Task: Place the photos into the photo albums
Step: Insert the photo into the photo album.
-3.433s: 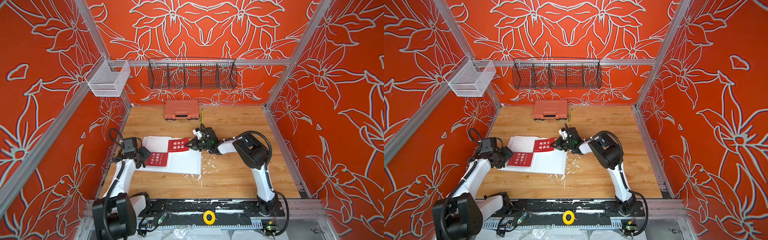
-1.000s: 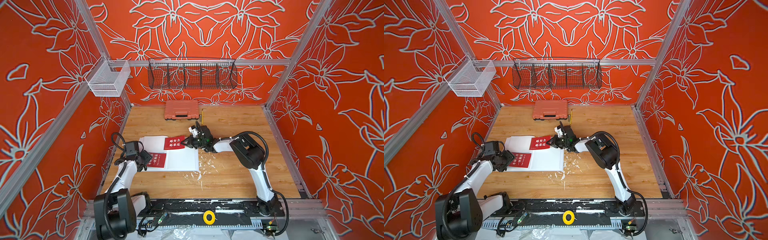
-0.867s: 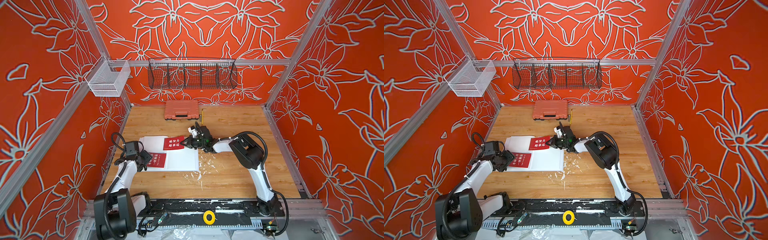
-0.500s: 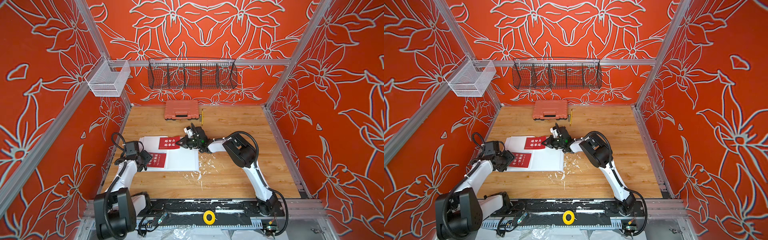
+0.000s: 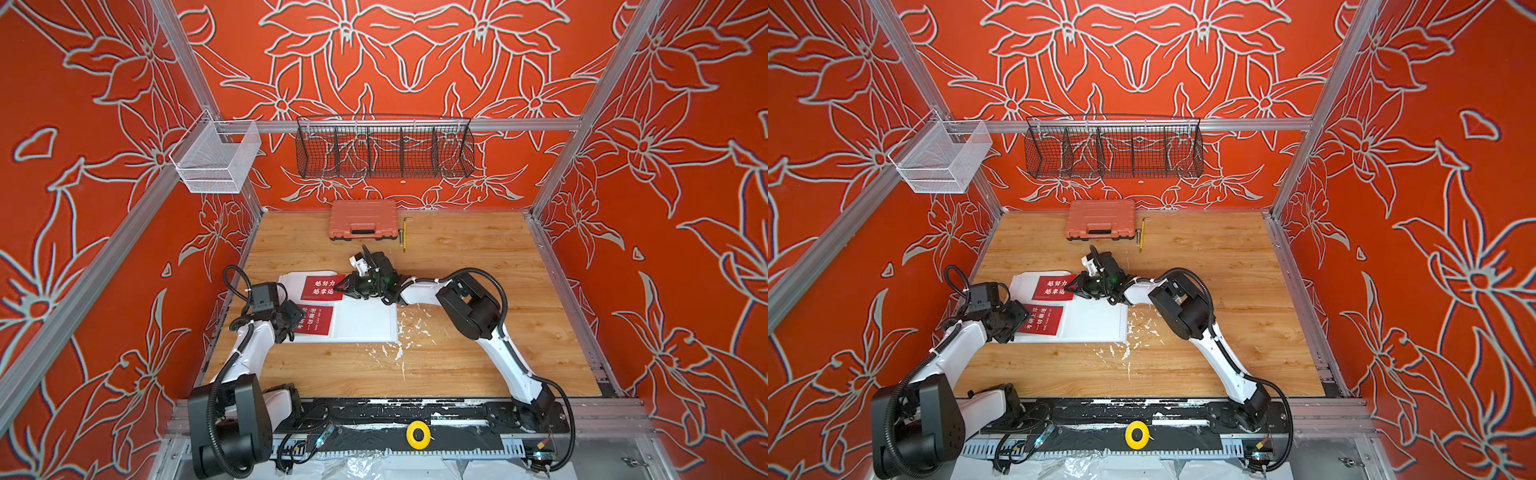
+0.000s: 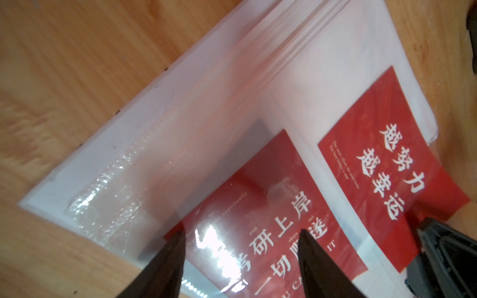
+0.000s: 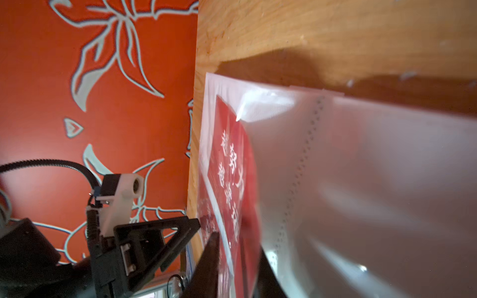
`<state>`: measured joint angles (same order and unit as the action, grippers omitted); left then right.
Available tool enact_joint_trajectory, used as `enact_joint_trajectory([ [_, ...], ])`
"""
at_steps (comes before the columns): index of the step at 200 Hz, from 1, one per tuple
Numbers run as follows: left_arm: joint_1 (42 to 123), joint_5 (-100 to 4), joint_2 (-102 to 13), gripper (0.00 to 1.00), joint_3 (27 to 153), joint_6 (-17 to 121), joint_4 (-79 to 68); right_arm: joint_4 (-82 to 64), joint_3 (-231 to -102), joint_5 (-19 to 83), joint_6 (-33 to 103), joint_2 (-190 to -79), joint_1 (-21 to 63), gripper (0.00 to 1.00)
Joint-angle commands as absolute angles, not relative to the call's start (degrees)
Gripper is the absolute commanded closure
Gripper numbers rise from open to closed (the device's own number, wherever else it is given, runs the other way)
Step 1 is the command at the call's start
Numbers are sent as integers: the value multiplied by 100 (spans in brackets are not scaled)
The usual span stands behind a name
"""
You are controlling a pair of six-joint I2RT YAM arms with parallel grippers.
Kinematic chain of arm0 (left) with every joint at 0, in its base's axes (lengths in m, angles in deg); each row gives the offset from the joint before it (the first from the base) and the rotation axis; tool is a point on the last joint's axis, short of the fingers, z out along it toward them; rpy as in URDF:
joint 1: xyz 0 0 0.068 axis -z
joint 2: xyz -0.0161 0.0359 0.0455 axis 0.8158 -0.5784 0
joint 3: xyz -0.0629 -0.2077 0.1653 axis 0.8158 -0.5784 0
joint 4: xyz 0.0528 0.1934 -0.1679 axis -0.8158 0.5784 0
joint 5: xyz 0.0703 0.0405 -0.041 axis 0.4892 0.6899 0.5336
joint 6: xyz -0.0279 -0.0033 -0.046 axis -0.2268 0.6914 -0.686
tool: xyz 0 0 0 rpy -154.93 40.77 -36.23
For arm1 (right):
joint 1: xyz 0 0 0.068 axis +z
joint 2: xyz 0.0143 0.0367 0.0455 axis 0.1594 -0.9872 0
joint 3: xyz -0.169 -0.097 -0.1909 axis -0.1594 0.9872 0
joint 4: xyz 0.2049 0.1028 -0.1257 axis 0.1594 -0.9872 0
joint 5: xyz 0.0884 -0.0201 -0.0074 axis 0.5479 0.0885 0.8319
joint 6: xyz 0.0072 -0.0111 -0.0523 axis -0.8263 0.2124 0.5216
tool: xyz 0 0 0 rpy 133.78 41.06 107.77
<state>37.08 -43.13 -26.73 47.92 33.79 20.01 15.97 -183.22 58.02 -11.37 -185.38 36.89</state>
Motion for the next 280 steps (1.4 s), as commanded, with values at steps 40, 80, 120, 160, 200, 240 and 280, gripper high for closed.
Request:
enact_joint_trajectory([
  [40, 3684, -4366, -2726, 33, 4652, 3442, 2042, 107, -18104, 5397, -270, -17702, 3561, 58],
  [80, 3685, -4520, -2806, 33, 4625, 3474, 1885, -2063, -18930, 4794, 538, -17532, 3585, 49],
  [120, 3684, -4642, -2977, 33, 4649, 3513, 1857, -3310, -19767, 4446, 874, -17902, 3685, 47],
  [160, 3683, -4553, -2759, 33, 4608, 3486, 1976, -4176, -20566, 4028, 1164, -18263, 3878, 46],
  [200, 3683, -4353, -2266, 33, 4477, 3410, 2151, -4670, -21306, 3915, 1242, -18684, 4037, 45],
  [240, 3690, -4208, -1926, 35, 4388, 3339, 2226, -4839, -21992, 3995, 1179, -19045, 4151, 46],
  [280, 3690, -4247, -2097, 35, 4456, 3365, 2260, -5147, -22825, 4000, 1151, -19540, 4209, 45],
])
